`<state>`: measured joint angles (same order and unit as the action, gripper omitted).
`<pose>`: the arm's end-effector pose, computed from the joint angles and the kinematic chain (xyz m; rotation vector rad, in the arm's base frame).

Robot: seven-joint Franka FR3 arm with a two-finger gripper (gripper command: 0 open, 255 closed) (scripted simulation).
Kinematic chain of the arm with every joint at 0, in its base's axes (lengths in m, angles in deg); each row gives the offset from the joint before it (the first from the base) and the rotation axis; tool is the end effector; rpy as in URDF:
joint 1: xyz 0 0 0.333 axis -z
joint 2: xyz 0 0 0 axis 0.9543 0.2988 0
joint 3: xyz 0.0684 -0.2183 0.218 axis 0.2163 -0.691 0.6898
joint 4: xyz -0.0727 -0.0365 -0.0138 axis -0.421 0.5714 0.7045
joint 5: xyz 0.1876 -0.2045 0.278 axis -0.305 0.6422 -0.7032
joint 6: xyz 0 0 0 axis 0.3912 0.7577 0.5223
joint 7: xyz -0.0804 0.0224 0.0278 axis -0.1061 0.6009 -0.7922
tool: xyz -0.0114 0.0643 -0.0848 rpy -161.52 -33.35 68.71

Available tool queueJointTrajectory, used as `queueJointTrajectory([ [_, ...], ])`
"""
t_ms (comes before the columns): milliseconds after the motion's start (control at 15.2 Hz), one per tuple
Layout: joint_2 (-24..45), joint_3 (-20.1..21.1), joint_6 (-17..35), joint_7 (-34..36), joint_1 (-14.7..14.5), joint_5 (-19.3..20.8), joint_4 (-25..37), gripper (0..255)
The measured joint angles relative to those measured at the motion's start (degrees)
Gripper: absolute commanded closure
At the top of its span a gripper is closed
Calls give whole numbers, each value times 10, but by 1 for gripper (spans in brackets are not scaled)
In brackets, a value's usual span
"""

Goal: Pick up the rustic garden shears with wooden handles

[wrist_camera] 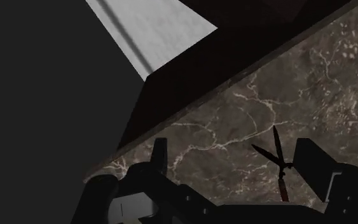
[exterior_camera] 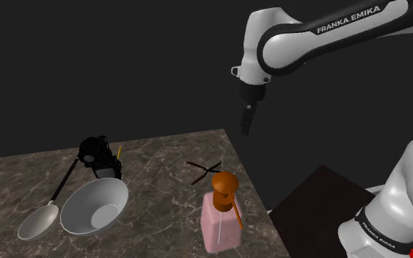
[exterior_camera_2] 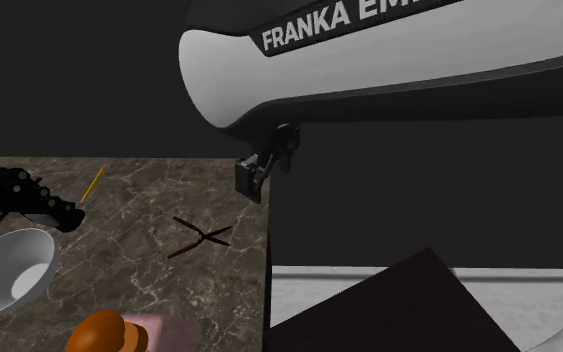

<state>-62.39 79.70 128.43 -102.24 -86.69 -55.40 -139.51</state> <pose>0.4331 0.1395 0.4443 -2.9567 -0.8601 0.0522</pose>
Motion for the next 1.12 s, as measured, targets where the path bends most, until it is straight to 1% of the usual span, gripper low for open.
queueJointTrajectory([
  [462,93,41,80,-88,-47,28,25,0],
  [792,165,74,130,-135,-79,61,54,0],
  [1122,196,79,174,-140,-86,75,42,0],
])
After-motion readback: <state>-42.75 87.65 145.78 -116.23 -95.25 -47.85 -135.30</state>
